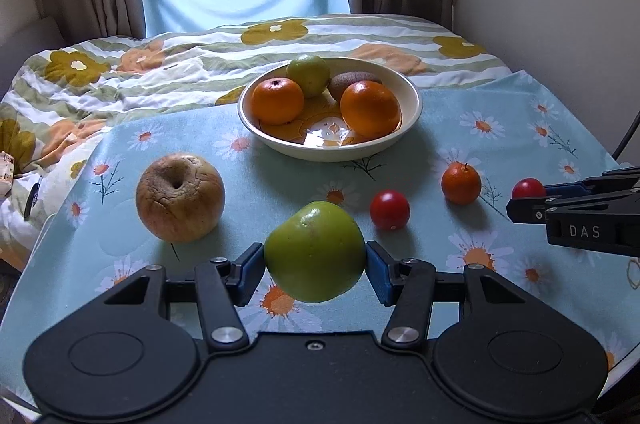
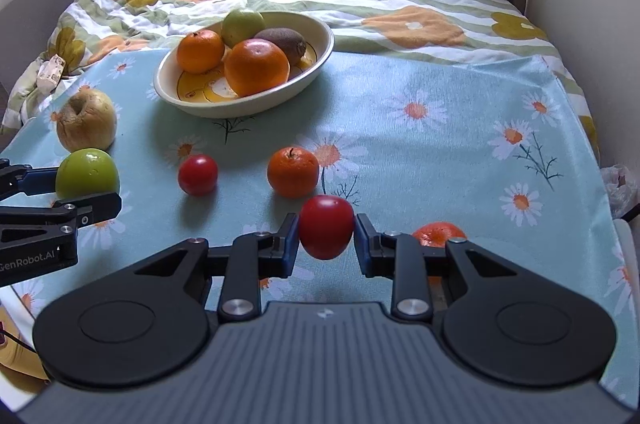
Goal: Organize fruits
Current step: 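Carry the green apple into the white bowl and release it while the right tool carries the tomato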
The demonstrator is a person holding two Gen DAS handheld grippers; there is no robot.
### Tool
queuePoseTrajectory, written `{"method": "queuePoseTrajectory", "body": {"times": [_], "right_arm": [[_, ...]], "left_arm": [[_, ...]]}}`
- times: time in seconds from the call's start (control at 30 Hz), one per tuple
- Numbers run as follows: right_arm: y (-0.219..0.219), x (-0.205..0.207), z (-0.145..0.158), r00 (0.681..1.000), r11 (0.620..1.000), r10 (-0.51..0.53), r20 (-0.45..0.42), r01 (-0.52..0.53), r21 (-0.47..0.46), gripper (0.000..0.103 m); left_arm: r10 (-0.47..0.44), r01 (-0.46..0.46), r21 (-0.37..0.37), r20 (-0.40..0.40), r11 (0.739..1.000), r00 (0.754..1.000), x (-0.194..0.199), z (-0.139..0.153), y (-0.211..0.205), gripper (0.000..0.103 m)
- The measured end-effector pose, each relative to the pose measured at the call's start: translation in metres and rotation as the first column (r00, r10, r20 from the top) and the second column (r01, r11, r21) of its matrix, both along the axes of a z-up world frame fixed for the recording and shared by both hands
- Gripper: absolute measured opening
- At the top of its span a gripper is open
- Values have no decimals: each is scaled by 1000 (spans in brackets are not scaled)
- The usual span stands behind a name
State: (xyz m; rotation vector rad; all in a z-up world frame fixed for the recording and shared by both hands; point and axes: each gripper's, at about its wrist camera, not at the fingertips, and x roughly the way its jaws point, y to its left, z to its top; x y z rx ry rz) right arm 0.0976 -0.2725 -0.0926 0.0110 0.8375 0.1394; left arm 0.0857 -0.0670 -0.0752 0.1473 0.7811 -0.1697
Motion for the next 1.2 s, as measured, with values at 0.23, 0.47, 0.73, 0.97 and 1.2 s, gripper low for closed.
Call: {"method": "queuePoseTrajectory", "body": {"times": [0.23, 0.47, 0.73, 0.97, 1.2], "right_arm": [[-6, -6, 40, 1000, 1000, 19, 25, -19, 11, 44], [-9, -2, 84, 996, 998, 60, 58, -61, 18, 44], [0, 20, 116, 993, 997, 73, 89, -75, 24, 44], [11, 53, 130, 994, 998, 54, 98, -57, 34, 44], [24, 97, 130, 995, 999, 28, 95, -32, 41, 44]], "left_arm": [[35, -33, -40, 47, 999, 998, -15, 42, -4, 58], [50, -43, -64, 108, 997, 993, -15, 80, -6, 58], [43, -35, -62, 140, 997, 989, 13, 102, -2, 58], [11, -3, -54, 133, 999, 991, 53, 109, 9, 58], [-17, 23, -49, 110, 999, 994, 103, 105, 17, 58]]}}
